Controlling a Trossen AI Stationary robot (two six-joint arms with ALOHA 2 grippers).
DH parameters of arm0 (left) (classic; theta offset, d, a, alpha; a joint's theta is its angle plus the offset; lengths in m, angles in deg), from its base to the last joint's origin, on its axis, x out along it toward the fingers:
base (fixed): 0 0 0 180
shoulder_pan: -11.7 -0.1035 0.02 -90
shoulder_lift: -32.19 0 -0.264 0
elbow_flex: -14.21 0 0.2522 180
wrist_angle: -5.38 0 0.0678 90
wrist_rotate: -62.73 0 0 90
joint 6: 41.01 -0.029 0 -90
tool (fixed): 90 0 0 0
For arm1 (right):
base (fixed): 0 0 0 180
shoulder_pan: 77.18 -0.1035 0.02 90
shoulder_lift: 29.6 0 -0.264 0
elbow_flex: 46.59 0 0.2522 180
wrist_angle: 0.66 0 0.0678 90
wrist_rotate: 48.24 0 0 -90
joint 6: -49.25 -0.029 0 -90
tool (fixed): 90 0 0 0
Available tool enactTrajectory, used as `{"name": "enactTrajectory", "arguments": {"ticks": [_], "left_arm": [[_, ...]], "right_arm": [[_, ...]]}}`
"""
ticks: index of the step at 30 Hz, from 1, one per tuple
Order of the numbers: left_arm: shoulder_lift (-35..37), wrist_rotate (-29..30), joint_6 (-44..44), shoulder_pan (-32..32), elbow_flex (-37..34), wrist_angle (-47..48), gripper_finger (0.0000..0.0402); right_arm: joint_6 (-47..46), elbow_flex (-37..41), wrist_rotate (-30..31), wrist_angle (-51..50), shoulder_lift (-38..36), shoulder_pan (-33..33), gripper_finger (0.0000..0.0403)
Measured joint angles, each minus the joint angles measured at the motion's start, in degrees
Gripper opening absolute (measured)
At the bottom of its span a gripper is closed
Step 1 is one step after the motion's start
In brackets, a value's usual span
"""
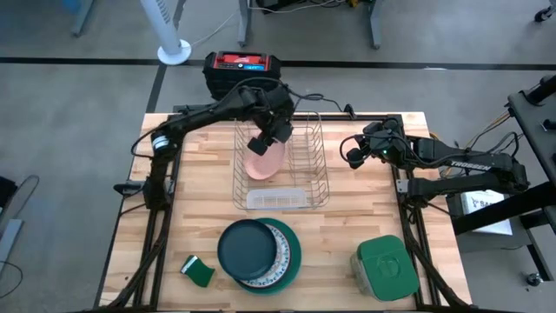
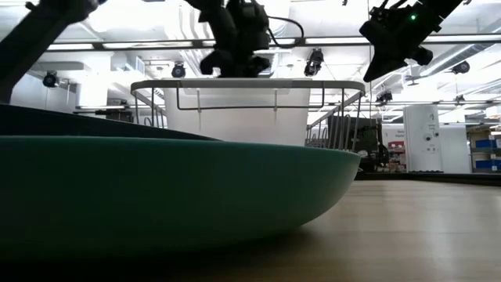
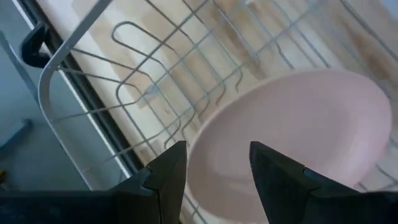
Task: Sort dishes
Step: Put the pink plate in the dishwasher rack
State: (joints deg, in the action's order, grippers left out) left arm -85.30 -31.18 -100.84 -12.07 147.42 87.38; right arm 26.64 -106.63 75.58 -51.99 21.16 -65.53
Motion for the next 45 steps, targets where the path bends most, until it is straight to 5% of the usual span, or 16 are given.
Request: {"name": "enactTrajectory", "arguments": {"ticks": [11,45], "left_arm": [[-12.42,-5.54,1.39,-3.18,15.51,11.66,0.0165],[-14.76,-7.73,-2.88,-4.43,13.90,10.68,0.0153]], "right_arm": [[-0.04,0.00,0.03,0.04,0.00,0.00,0.0000],[0.17,0.59,0.14,0.05,0.04,0.00,0.0000]]}}
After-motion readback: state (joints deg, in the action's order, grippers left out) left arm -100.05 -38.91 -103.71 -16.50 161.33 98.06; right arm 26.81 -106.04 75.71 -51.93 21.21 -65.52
